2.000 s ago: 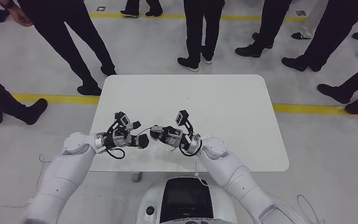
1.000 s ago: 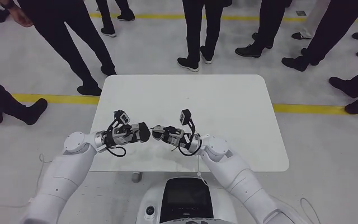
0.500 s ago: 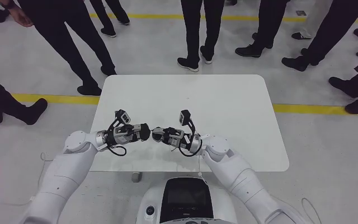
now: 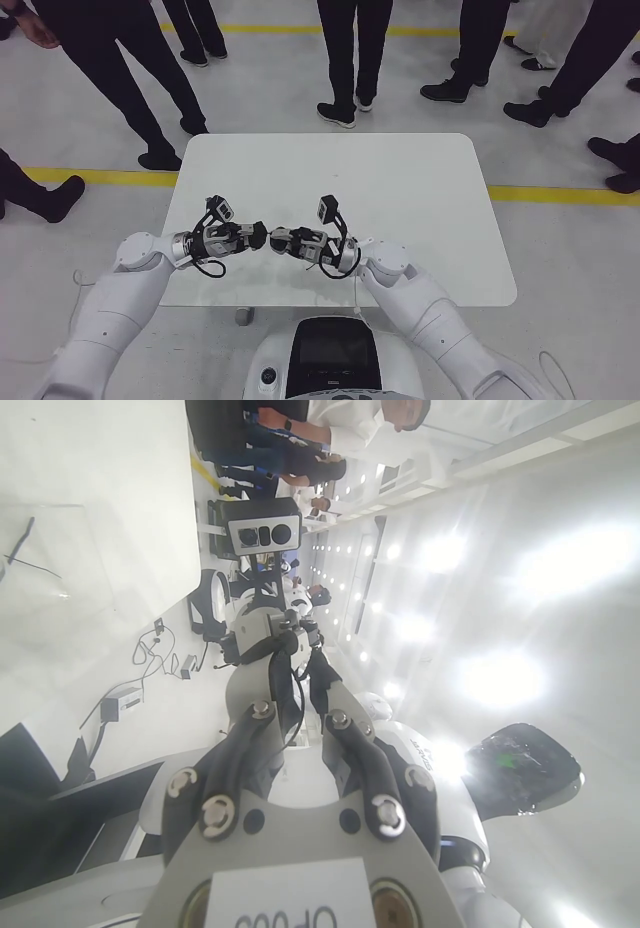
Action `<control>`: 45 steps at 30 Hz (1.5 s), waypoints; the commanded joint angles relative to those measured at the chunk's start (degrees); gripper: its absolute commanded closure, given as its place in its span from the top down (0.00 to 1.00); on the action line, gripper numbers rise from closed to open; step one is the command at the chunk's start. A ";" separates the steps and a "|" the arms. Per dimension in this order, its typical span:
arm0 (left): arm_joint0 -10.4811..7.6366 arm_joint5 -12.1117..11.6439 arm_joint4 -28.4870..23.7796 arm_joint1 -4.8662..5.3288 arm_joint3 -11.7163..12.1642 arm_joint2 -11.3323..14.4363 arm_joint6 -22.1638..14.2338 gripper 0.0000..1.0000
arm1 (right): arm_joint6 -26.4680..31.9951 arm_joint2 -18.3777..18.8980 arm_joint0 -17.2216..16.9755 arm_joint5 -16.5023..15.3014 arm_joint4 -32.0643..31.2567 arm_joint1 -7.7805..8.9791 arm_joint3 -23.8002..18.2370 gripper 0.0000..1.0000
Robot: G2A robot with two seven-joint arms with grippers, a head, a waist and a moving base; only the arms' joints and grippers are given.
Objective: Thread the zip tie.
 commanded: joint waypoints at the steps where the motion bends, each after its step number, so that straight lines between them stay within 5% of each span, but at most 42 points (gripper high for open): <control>1: -0.16 0.05 0.07 -0.01 0.17 0.11 -0.14 0.09 | 0.00 -0.04 0.11 -0.12 0.28 -0.01 0.12 0.00; 13: -1.64 0.63 0.26 -0.23 1.74 1.20 -0.76 0.00 | 0.00 -0.48 0.78 0.05 1.11 0.00 0.61 0.00; 14: -1.78 0.63 0.22 -0.25 1.91 1.26 -0.81 0.00 | -0.14 -0.46 0.80 0.06 1.24 0.00 0.60 0.36; 15: -1.91 0.61 0.18 -0.27 2.07 1.31 -0.88 0.00 | -0.27 -0.37 0.79 -0.01 1.41 0.01 0.57 1.00; 24: -2.47 -0.08 -0.20 -0.27 3.36 1.26 -1.45 0.00 | 0.43 5.27 -2.46 -3.64 1.48 1.79 -1.81 1.00; 35: -2.23 -0.88 -0.84 -0.41 2.30 1.57 -1.44 0.00 | 0.45 5.53 -2.69 -3.76 1.24 1.90 -2.02 1.00; 41: -3.39 -8.48 -7.89 -1.11 1.84 1.50 -2.56 0.00 | 0.45 5.53 -2.69 -3.76 1.24 1.90 -2.02 1.00; 45: -4.42 -8.75 -8.95 -1.13 1.45 1.67 -2.56 0.00 | 0.45 5.53 -2.69 -3.76 1.24 1.90 -2.02 1.00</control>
